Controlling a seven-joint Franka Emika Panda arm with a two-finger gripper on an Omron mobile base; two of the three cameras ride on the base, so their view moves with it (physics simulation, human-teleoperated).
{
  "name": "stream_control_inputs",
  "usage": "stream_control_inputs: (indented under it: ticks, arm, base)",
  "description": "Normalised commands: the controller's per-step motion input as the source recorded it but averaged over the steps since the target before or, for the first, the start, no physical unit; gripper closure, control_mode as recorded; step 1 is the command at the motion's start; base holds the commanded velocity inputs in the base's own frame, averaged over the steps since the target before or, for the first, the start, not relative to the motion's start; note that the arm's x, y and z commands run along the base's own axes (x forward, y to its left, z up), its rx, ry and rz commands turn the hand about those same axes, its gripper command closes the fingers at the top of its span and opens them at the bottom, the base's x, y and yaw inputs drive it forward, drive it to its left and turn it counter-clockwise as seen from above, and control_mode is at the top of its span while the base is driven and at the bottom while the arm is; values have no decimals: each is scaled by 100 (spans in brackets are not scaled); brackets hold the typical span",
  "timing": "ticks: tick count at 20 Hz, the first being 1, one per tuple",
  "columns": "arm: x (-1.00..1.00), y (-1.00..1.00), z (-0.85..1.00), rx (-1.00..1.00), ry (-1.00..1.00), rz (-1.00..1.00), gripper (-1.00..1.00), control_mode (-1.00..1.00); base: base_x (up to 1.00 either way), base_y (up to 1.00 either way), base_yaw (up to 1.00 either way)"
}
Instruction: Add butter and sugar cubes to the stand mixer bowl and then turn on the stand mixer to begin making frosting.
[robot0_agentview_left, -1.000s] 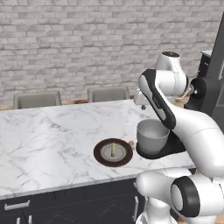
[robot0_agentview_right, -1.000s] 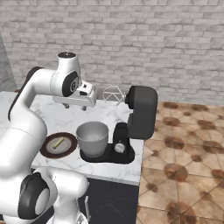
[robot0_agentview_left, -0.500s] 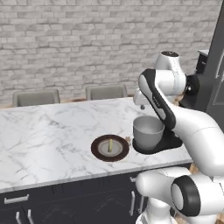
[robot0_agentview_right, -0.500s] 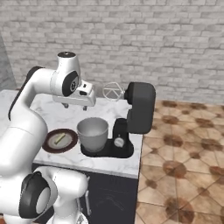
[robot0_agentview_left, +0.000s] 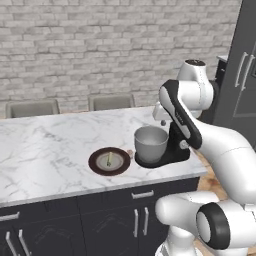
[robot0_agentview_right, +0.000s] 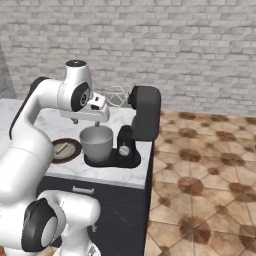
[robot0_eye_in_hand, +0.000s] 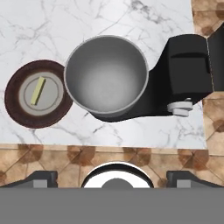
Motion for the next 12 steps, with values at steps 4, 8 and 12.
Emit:
stream_control_inputs:
  ticks: [4, 8, 12]
  arm:
    - [0, 0, 0, 0, 0, 0, -100, 100]
    - [0, 0, 0, 0, 0, 0, -100, 100]
    - [0, 0, 0, 0, 0, 0, -100, 100]
  base:
    - [0, -31, 0]
    - [0, -17, 0]
    - [0, -4, 0]
